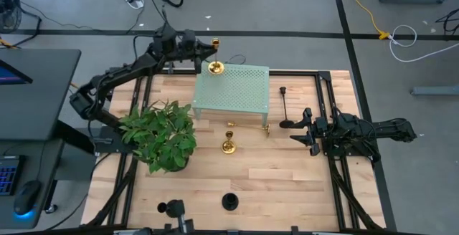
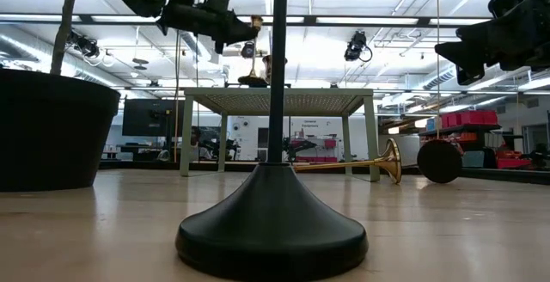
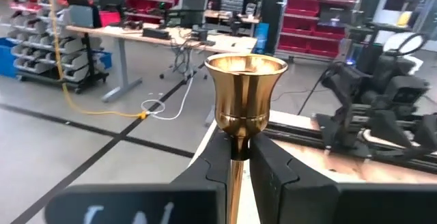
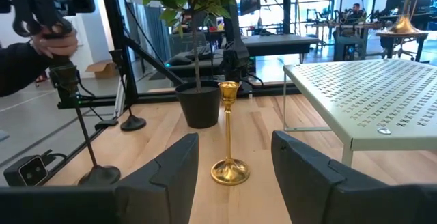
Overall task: Pick & Place candle stick holders
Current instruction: Put the left gold candle holder on the shelf
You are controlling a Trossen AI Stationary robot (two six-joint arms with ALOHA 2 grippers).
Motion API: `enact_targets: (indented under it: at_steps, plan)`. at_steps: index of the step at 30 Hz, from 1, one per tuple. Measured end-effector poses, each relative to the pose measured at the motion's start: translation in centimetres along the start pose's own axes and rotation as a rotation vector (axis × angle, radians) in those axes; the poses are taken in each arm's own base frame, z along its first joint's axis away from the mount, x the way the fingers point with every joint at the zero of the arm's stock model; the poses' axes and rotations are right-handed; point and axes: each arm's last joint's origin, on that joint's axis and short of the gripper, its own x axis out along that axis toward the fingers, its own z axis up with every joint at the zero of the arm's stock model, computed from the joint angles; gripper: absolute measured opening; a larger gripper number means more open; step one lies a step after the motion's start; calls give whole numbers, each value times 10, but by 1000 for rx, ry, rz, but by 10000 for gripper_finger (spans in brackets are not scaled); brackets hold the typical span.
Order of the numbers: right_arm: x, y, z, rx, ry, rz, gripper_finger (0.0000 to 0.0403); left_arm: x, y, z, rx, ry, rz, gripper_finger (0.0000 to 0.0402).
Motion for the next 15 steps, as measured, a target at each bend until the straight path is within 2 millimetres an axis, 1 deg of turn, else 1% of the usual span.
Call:
enact_targets:
  at_steps: [4, 8, 11, 15]
  plan:
    - [0, 0, 0, 0, 0, 0, 185, -4, 11, -7, -13, 49, 41, 32]
    - [0, 0, 0, 0, 0, 0, 185, -9, 19, -9, -32, 66, 63, 32]
    - [0, 0, 0, 0, 0, 0, 185, -11, 21, -10, -35, 77, 55, 32]
    - [0, 0, 0, 0, 0, 0, 185, -12, 21, -18, -32, 109, 45, 32]
